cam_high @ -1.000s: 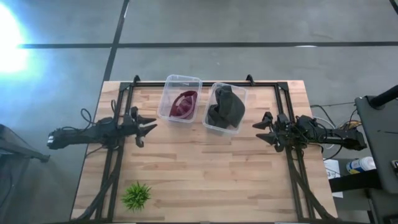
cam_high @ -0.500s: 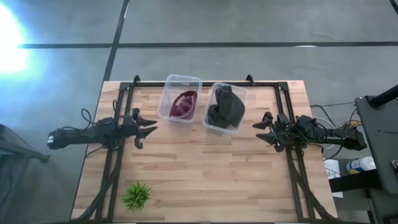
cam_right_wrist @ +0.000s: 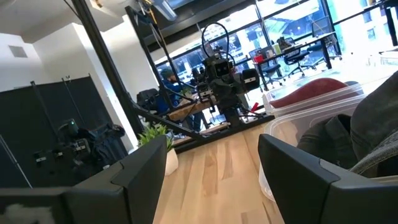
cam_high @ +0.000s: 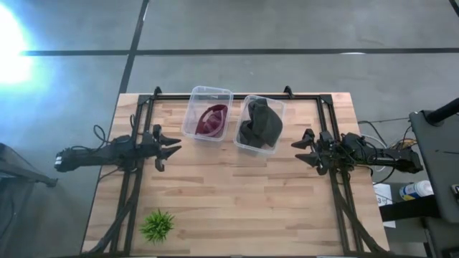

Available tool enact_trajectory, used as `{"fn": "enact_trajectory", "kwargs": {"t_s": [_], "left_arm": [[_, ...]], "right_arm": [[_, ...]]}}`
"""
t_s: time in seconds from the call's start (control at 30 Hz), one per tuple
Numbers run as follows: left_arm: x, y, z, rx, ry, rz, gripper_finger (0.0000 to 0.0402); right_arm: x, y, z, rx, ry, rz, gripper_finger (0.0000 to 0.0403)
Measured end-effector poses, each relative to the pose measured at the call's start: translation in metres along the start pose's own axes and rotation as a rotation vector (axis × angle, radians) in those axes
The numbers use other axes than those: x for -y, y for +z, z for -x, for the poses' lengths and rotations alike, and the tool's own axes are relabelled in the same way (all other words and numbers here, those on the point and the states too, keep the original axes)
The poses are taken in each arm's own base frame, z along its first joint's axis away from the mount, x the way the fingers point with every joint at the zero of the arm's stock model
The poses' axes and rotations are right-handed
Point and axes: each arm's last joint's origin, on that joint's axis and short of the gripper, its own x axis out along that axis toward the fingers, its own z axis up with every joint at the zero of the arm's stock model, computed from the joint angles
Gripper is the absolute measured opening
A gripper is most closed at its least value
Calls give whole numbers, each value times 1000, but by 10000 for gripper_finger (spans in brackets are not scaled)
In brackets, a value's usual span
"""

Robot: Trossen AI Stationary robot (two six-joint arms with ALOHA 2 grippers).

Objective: Pick and place caps into container
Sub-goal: Return to Home Position

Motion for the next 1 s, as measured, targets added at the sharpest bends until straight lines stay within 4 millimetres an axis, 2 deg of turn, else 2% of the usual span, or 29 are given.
{"fn": "enact_trajectory", "kwargs": {"t_s": [0.4, 0.7, 1.0], "left_arm": [[0, 0, 0, 0, 1, 0, 116], [0, 0, 0, 1, 1, 0, 116], [0, 0, 0, 1, 1, 0, 116]], "right_arm": [[2, -3, 0, -32, -15, 50, 251], [-4, -4, 2, -23, 49, 392, 251], [0, -16, 3, -163, 22, 350, 251]]}}
